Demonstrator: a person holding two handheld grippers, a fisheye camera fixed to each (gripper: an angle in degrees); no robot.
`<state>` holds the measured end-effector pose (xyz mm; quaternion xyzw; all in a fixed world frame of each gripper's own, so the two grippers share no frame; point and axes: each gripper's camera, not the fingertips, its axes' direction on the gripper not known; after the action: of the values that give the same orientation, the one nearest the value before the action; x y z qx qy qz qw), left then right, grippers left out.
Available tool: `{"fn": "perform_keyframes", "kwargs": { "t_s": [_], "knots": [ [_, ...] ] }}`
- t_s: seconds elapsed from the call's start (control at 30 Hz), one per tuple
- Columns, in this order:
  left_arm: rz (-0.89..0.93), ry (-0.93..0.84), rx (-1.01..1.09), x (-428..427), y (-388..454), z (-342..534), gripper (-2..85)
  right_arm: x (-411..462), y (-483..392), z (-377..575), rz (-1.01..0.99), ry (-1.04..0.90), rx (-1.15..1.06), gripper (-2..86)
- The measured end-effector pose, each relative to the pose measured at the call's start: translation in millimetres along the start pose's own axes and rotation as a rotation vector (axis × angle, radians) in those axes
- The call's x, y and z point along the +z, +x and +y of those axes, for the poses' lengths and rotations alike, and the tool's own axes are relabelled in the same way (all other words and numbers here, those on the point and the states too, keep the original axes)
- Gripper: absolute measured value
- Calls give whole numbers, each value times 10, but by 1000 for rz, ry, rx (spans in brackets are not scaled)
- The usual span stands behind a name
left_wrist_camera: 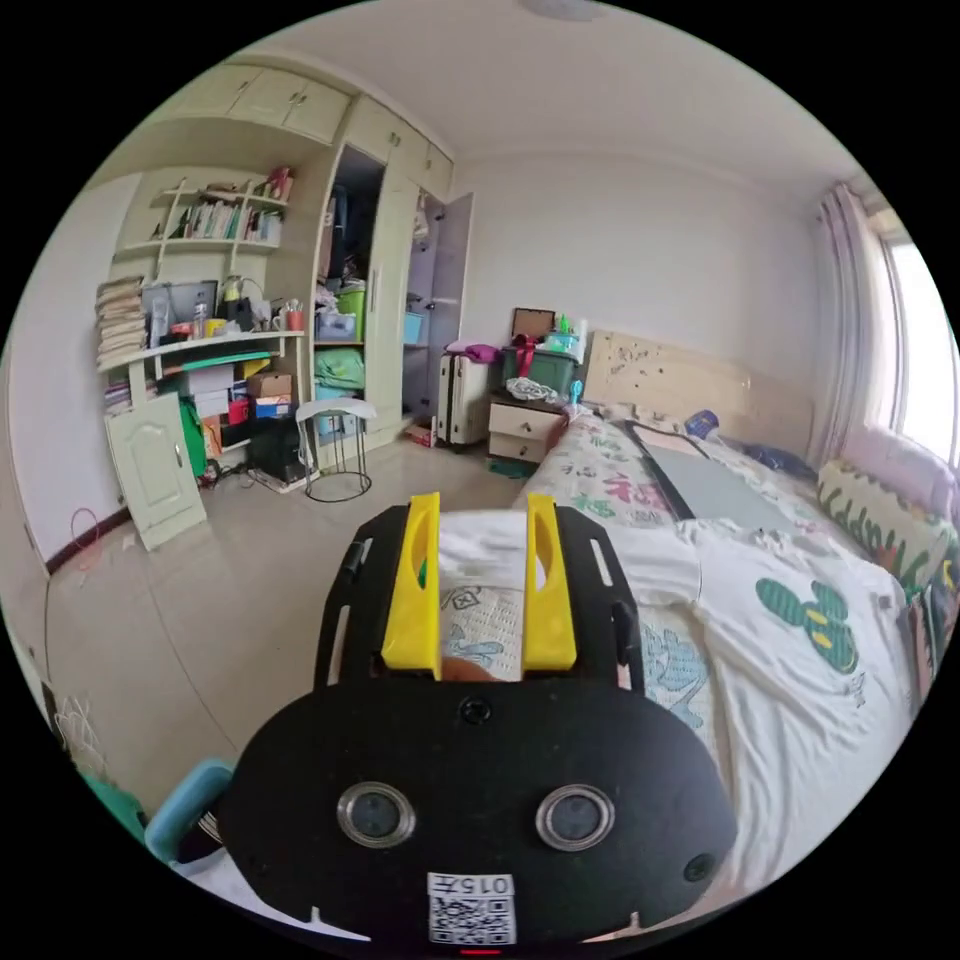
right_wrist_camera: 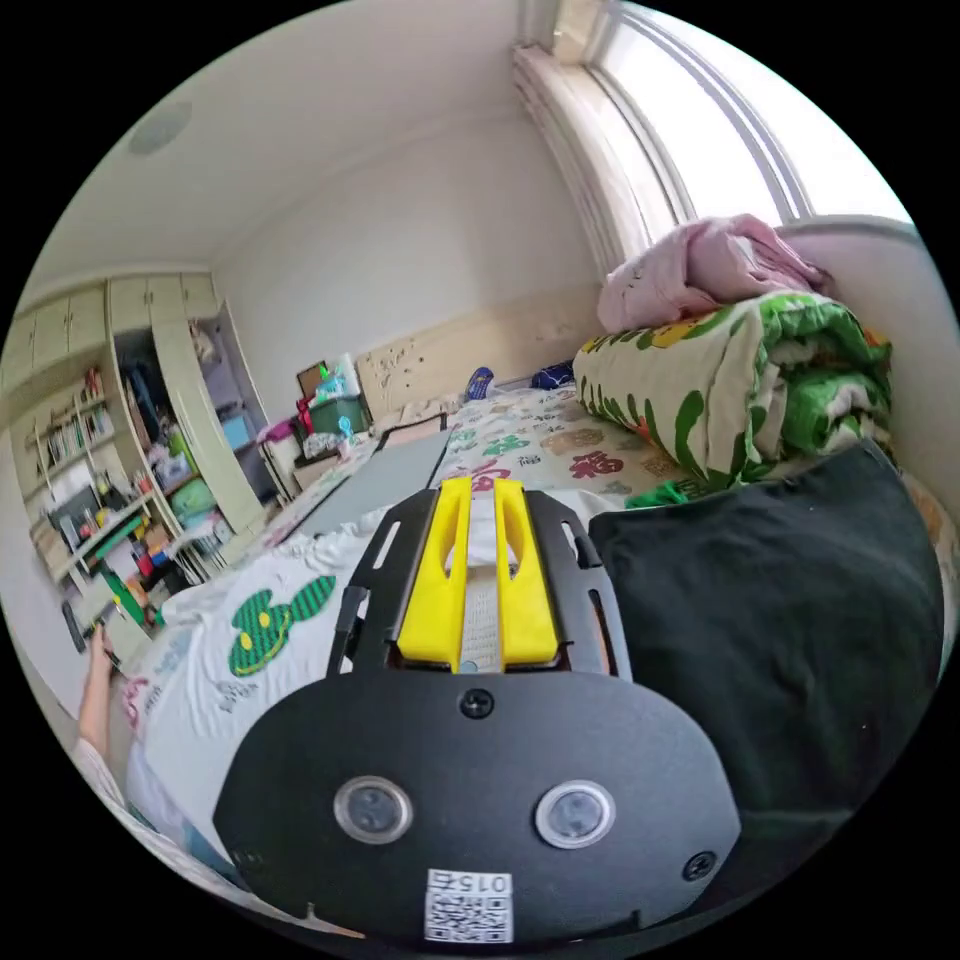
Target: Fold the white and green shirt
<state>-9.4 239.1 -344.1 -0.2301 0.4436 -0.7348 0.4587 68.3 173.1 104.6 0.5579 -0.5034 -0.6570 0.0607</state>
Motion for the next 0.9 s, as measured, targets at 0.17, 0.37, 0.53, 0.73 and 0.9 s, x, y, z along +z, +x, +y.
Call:
{"fn": "perform_keyframes", "kwargs": {
  "t_s": [0.17,0.37,0.53,0.73,0.9],
  "knots": [
    [207,-15,281,37,1656,-210,93,1130,-1016,56,-146,-212,-141,41],
    [448,-194,506,460,3527,-622,67,2473,-2442,225,-180,-441,-312,-1],
    [396,-292,571,931,4554,-839,59,3279,-3264,349,13,-468,-432,-9],
    [248,-385,620,1369,5142,-1172,14,3880,-3844,34,102,-451,-472,-10],
    [260,-419,576,1563,5348,-1478,15,4433,-4297,1,218,-544,-573,-10]
  ]
}}
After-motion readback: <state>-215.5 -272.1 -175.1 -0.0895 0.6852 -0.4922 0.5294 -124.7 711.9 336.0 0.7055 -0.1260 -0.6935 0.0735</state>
